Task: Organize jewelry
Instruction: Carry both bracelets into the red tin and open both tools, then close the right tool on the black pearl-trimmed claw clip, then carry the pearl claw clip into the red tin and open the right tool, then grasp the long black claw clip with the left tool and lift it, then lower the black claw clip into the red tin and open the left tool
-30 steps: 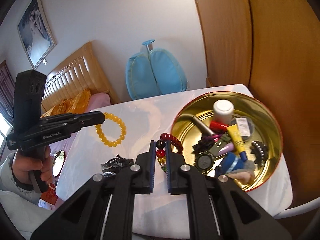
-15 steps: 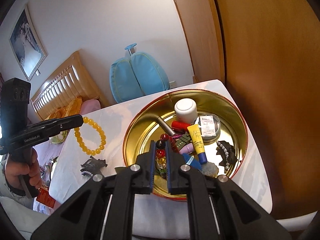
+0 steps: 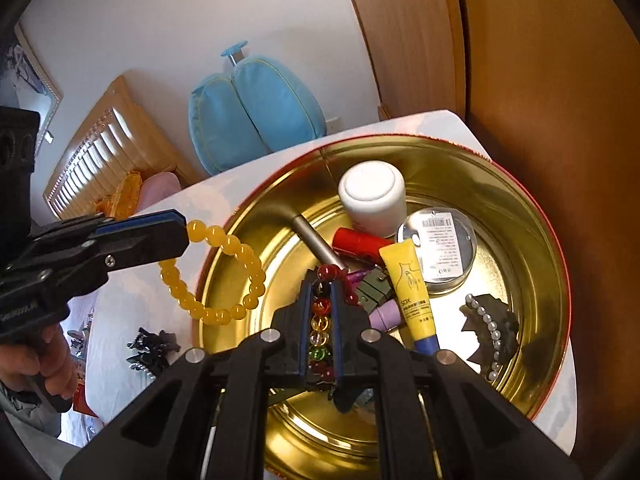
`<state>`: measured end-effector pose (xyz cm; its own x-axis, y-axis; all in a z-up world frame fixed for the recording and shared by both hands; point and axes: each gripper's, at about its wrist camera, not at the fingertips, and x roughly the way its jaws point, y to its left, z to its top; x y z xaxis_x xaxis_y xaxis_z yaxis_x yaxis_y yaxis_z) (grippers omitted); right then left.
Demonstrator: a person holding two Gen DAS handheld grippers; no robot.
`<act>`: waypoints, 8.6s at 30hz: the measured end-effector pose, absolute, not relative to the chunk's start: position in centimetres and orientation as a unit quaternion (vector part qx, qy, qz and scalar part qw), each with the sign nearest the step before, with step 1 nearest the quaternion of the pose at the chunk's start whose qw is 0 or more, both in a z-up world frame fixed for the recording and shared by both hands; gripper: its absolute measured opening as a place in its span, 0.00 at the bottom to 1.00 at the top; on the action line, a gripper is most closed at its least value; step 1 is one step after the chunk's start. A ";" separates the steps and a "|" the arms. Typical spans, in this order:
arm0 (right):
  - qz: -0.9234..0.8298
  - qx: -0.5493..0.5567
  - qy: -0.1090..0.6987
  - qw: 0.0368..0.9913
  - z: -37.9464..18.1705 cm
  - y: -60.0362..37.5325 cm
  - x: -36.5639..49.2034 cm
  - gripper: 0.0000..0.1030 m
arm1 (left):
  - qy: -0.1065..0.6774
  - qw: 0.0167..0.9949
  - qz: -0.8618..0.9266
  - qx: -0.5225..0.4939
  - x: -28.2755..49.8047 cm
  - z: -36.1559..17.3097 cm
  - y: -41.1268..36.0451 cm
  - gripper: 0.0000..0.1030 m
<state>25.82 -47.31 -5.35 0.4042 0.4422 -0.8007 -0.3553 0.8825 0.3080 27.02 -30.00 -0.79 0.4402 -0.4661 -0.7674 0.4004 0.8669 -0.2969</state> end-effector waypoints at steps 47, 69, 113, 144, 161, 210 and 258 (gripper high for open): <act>0.340 0.019 0.398 0.852 0.9 -46.3 13.9 0.92 | 0.473 0.868 0.003 -0.151 13.1 -0.9 -16.7 0.71; 0.316 -0.053 0.552 0.770 -8.8 -24.3 10.2 0.92 | 0.548 0.819 -0.095 -0.141 13.2 -10.6 -4.2 0.71; 0.204 -0.013 0.412 0.888 0.1 -37.3 18.7 0.73 | 0.516 0.838 -0.096 -0.148 14.9 -8.3 -9.6 0.71; 0.069 -0.020 0.476 0.876 -1.9 -44.1 18.7 0.90 | 0.550 0.811 -0.162 0.118 15.2 -12.7 -17.2 0.52; 0.068 0.025 0.461 0.884 -1.2 -46.5 16.4 0.90 | 0.491 0.847 -0.183 0.088 15.9 -4.9 -18.1 0.18; 0.109 0.092 0.456 0.879 -2.9 -52.5 18.1 0.91 | 0.608 0.784 -0.099 0.075 25.0 -14.1 -26.5 0.72; 0.133 0.083 0.456 0.876 -3.7 -52.9 16.5 0.92 | 0.523 0.808 -0.226 0.152 31.6 -6.0 -40.8 0.66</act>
